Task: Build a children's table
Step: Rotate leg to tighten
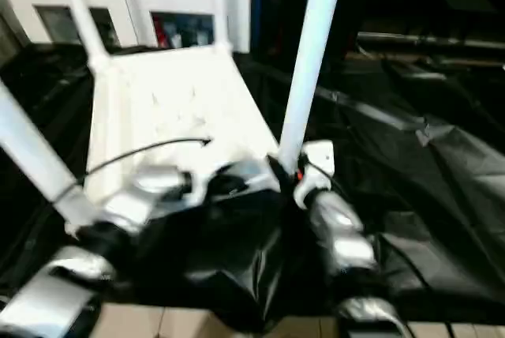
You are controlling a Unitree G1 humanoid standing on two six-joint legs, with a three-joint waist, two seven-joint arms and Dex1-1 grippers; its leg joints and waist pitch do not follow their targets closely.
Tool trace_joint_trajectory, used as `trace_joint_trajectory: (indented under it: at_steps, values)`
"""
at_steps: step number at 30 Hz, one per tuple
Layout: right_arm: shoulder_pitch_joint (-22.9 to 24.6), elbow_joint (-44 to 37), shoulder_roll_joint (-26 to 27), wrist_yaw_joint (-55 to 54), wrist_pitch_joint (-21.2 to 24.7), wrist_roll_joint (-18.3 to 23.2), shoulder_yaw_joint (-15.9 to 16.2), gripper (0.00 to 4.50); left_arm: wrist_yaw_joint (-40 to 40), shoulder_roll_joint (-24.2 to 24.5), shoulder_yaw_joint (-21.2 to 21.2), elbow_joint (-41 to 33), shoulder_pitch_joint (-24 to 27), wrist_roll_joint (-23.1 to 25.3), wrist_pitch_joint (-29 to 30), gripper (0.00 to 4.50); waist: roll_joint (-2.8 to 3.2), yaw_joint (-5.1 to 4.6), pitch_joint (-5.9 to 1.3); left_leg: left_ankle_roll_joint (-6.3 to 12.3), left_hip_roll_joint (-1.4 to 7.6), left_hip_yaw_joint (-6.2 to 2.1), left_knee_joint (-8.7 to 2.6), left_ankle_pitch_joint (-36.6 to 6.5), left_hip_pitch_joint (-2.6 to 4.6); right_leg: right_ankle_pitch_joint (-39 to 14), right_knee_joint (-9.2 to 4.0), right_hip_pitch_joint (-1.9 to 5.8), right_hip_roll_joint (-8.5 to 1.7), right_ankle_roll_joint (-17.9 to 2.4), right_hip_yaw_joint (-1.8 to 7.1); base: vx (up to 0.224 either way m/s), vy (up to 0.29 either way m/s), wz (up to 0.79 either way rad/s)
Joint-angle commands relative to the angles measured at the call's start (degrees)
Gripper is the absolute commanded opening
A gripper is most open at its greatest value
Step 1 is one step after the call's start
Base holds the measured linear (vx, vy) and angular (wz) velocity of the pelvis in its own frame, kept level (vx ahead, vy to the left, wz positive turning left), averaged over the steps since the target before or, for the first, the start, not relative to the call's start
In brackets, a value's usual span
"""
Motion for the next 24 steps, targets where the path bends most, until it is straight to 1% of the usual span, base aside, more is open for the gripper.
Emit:
trace_joint_trajectory:
  at_steps: [1,2,3,4,5,6,7,8,10,11,12,13,14,17,18,19,20,21,22,23,24]
  values:
    - [-0.8,2.2,4.5,-1.0,1.0,-3.4,5.4,2.61,4.9,-4.9,-0.9,2.7,1.0,-1.0,0.5,0.00,-1.01,-0.32,-1.99,2.31,1.42,-0.79,-3.91,-11.4,-0.09,-14.0,-4.72,1.52,-2.51,-10.0,2.08,0.000,0.000,0.00]
    - [-1.2,2.6,4.8,-0.9,0.8,-3.5,5.4,2.61,4.9,-5.2,-1.0,2.8,1.0,-0.8,0.4,0.00,-1.09,-0.30,-2.01,2.82,1.36,-0.78,-3.84,-11.1,-0.25,-13.3,-4.67,1.65,-2.55,-10.0,2.10,0.000,0.000,0.00]
    - [-1.1,2.5,5.2,1.2,0.2,-2.9,5.5,2.61,4.7,-5.2,-1.2,2.9,1.0,-0.6,0.1,0.00,-1.14,-0.21,-2.16,3.86,1.27,-0.79,-3.66,-9.9,-0.42,-11.6,-4.46,1.88,-2.56,-10.1,2.12,0.000,0.000,0.00]
    - [-1.0,2.4,5.3,2.4,-0.2,-2.6,5.6,2.61,4.4,-5.1,-1.3,3.0,1.1,-0.4,-0.1,0.00,-1.10,-0.16,-2.21,4.37,1.28,-0.75,-3.57,-9.3,-0.47,-10.6,-4.37,1.88,-2.58,-10.3,2.16,0.000,0.000,0.00]
    - [-0.7,1.9,5.1,4.2,-0.6,-2.2,5.8,2.96,3.9,-4.8,-1.4,3.0,1.2,-0.2,-0.4,0.00,-1.06,-0.15,-2.22,4.76,1.29,-0.74,-3.53,-8.8,-0.50,-9.7,-4.27,1.89,-2.54,-10.5,2.15,0.000,0.000,0.00]
    - [-0.3,1.2,4.8,6.3,-1.2,-1.8,6.2,3.16,3.1,-4.3,-1.6,3.0,1.4,-0.1,-0.9,0.00,-1.04,-0.08,-2.27,5.87,1.28,-0.64,-3.39,-7.9,-0.47,-7.6,-4.12,1.93,-2.50,-11.2,2.12,0.000,0.000,0.00]
    - [-0.1,0.9,4.6,6.9,-1.3,-1.6,6.3,3.30,2.8,-4.1,-1.7,3.0,1.5,0.0,-1.1,0.00,-1.31,-0.07,-2.23,6.21,1.28,-0.59,-3.38,-8.0,-0.51,-7.7,-4.18,1.94,-2.50,-11.3,2.08,0.000,0.000,0.00]
    - [0.3,0.2,3.7,9.1,-1.5,-1.1,6.5,3.32,1.5,-3.3,-1.7,2.9,1.9,-0.1,-1.2,0.00,-1.16,0.03,-2.17,6.45,1.30,-0.59,-3.39,-8.5,-0.49,-8.7,-4.25,1.94,-2.55,-11.4,2.04,0.000,0.000,0.00]
    - [0.7,-0.7,2.4,12.0,-1.4,-0.5,7.1,3.52,-0.1,-2.4,-1.6,2.7,2.2,-0.3,-1.5,0.00,-1.05,-0.03,-2.05,6.41,1.41,-0.68,-3.54,-9.9,-0.45,-11.1,-4.51,1.88,-2.61,-11.0,2.01,0.000,0.000,0.00]
    - [0.8,-1.1,1.7,13.2,-1.3,-0.3,7.3,3.66,-0.9,-2.0,-1.6,2.5,2.4,-0.5,-1.5,0.00,-1.17,-0.06,-2.06,6.34,1.44,-0.69,-3.57,-10.1,-0.45,-11.7,-4.56,1.88,-2.59,-11.0,1.99,0.000,0.000,0.00]
    - [1.2,-2.0,-0.1,16.0,-0.7,-0.2,8.1,3.76,-2.7,-1.1,-1.7,2.0,2.7,-0.7,-1.4,0.00,-1.13,-0.04,-2.02,6.15,1.52,-0.75,-3.64,-10.4,-0.46,-12.3,-4.56,1.90,-2.58,-11.0,1.99,0.000,0.000,0.00]
    - [1.6,-3.2,-1.9,19.3,-0.3,0.5,8.5,3.80,-4.5,-0.1,-1.9,1.5,3.1,-0.9,-1.3,0.00,-1.09,-0.03,-2.06,6.23,1.49,-0.72,-3.58,-10.4,-0.45,-12.2,-4.55,1.93,-2.54,-11.0,1.98,0.000,0.000,0.00]
    - [1.9,-4.1,-3.1,21.6,-0.1,1.1,8.7,3.80,-5.8,0.6,-2.0,1.1,3.3,-1.1,-1.1,0.00,-1.20,-0.09,-2.08,6.45,1.50,-0.74,-3.55,-10.5,-0.56,-11.8,-4.47,2.06,-2.53,-11.0,1.97,0.000,0.000,0.00]
    - [2.6,-7.2,-7.4,30.0,1.2,3.8,8.3,3.80,-12.1,3.4,-2.7,-0.1,4.0,-1.9,-1.4,0.00,-1.19,-0.09,-2.05,6.92,1.57,-0.73,-3.55,-10.5,-0.53,-11.5,-4.49,2.00,-2.51,-11.3,2.00,0.000,0.000,0.00]
    - [2.7,-7.8,-8.2,31.6,1.5,4.4,8.2,3.80,-13.5,4.0,-2.8,-0.4,4.1,-2.1,-1.1,0.00,-1.16,-0.15,-2.10,7.21,1.60,-0.72,-3.50,-10.4,-0.63,-10.7,-4.35,2.05,-2.53,-11.9,2.03,0.000,0.000,0.00]
    - [2.8,-8.6,-9.5,33.8,1.6,4.9,8.2,3.80,-16.0,5.0,-3.1,-0.8,4.3,-2.4,-1.6,0.00,-1.12,-0.11,-2.03,7.22,1.64,-0.72,-3.54,-10.5,-0.54,-10.9,-4.41,1.95,-2.55,-12.0,2.03,0.000,0.000,0.00]
    - [2.9,-9.4,-10.8,36.7,1.8,5.2,8.2,3.80,-19.3,6.2,-3.5,-1.5,4.6,-3.0,-2.3,0.00,-1.08,-0.06,-2.08,7.16,1.74,-0.70,-3.51,-10.6,-0.40,-10.6,-4.33,1.90,-2.52,-12.3,2.00,0.000,0.000,0.00]
    - [2.9,-10.0,-12.1,39.0,1.9,5.4,8.4,3.80,-22.8,7.4,-3.8,-2.6,5.0,-3.9,-1.9,0.00,-1.07,-0.06,-2.04,7.14,1.80,-0.72,-3.55,-10.4,-0.43,-10.1,-4.25,1.87,-2.54,-12.5,2.02,0.000,0.000,0.00]
    - [2.9,-10.0,-12.1,39.0,1.9,5.4,8.4,3.80,-22.8,7.4,-3.8,-2.6,5.0,-3.9,-1.9,0.00,-1.11,-0.04,-2.06,7.10,1.85,-0.72,-3.57,-10.3,-0.38,-9.8,-4.19,1.91,-2.58,-12.7,2.02,0.000,0.000,0.00]
    - [2.9,-10.4,-13.2,40.6,2.1,5.4,8.6,3.80,-24.9,8.3,-4.0,-3.3,5.1,-4.4,-1.4,0.00,-1.07,0.01,-2.11,7.08,1.89,-0.75,-3.56,-9.8,-0.38,-9.2,-4.08,1.95,-2.61,-13.0,2.02,0.000,0.000,0.00]
    - [2.8,-11.0,-15.1,43.2,2.7,5.5,9.2,3.80,-27.0,9.6,-4.0,-3.7,5.1,-4.7,-1.4,0.00,-0.84,0.39,-2.23,7.22,2.02,-0.52,-3.40,-9.0,0.11,-6.8,-3.82,1.72,-2.41,-14.2,2.04,0.000,0.000,0.00]
